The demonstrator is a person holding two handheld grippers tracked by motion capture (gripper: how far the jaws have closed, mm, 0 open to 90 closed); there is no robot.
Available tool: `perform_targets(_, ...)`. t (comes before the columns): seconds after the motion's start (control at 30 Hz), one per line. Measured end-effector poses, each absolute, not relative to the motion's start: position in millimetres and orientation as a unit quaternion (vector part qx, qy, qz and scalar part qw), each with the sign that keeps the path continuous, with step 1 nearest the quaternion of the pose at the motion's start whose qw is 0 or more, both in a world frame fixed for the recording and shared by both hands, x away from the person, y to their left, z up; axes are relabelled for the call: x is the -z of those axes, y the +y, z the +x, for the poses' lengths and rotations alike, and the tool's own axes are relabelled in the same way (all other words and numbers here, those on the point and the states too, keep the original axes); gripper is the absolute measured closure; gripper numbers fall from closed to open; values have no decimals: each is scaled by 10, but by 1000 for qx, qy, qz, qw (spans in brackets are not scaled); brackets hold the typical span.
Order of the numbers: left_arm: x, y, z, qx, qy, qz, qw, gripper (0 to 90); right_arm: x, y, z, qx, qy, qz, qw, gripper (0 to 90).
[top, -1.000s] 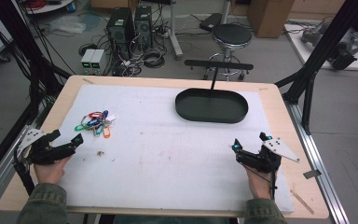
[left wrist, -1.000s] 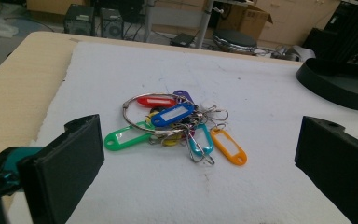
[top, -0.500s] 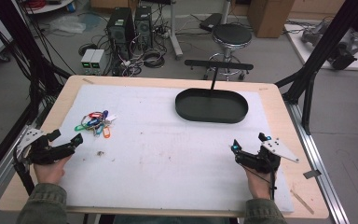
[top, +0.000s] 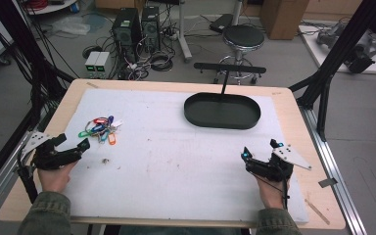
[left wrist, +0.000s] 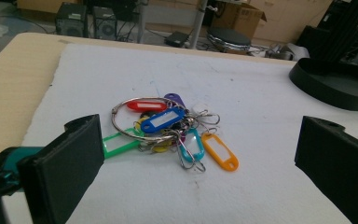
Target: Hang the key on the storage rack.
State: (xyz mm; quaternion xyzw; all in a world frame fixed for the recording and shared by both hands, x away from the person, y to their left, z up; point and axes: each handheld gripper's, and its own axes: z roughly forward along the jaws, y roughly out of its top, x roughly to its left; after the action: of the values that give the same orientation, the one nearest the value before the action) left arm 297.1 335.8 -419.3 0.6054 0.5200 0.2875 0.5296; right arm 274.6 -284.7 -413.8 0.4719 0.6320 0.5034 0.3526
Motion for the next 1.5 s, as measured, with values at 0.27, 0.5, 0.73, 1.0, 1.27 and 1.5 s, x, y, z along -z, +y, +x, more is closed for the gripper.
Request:
perform_targets(0.27,4152,3346,3040,-282,524,612,520,17,4135,-2858,2748,-505,630,470,356,4)
perform_targets(0.5,4174,3326,3117,-266,524,623,516,17,4129,-2860,2739,-507,627,474,355,4)
perform_targets(0.73,4073,3301,3228,-268,514,639,506,17,4130,-2855,2739,-507,627,474,353,4)
perform_targets(1.0,4054,3245,3395,-256,519,658,483,17,4129,-2860,2741,-508,626,473,355,4)
perform_targets(1.27,4022,3205,3564,-262,525,673,450,17,4129,-2861,2744,-509,627,471,355,4)
perform_targets(1.5,4006,3255,3684,-257,535,674,440,17,4130,-2853,2746,-508,629,468,356,4)
